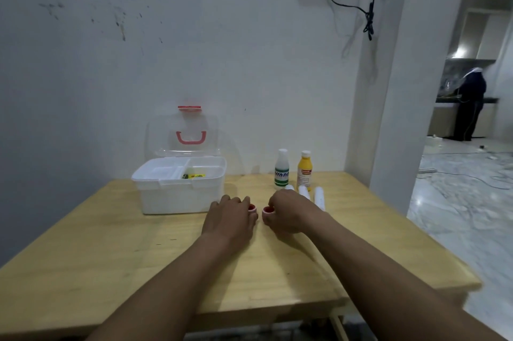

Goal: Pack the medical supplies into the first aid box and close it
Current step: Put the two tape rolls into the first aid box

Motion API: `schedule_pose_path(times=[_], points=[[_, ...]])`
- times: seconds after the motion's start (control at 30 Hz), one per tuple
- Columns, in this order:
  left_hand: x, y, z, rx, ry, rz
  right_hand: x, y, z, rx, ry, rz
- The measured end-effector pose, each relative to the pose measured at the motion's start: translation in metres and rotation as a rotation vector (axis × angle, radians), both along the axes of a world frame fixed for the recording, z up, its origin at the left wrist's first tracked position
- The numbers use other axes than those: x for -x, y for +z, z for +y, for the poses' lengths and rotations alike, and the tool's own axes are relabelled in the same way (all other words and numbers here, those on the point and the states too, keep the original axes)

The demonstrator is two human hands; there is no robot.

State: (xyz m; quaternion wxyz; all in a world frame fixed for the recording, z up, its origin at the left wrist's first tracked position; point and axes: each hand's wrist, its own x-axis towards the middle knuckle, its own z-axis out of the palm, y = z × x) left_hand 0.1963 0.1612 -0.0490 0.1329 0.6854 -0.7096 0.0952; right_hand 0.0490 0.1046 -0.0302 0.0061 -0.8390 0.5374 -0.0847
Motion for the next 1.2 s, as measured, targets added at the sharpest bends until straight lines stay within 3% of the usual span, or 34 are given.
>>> schedule_pose_path(times=[0.5,0.8,1.2], points=[[0.004,0.007,-0.005,0.034,0.003,0.417,0.012,0.012,-0.006,-0.077,0.004,-0.193],[-0.018,0.047,0.002,0.179,-0.043,0.553,0.008,0.043,-0.007,-0.117,0.027,-0.507],[-0.096,0.096,0.006,0.247,0.065,0.659,-0.062,0.096,-0.018,-0.088,0.158,-0.559]])
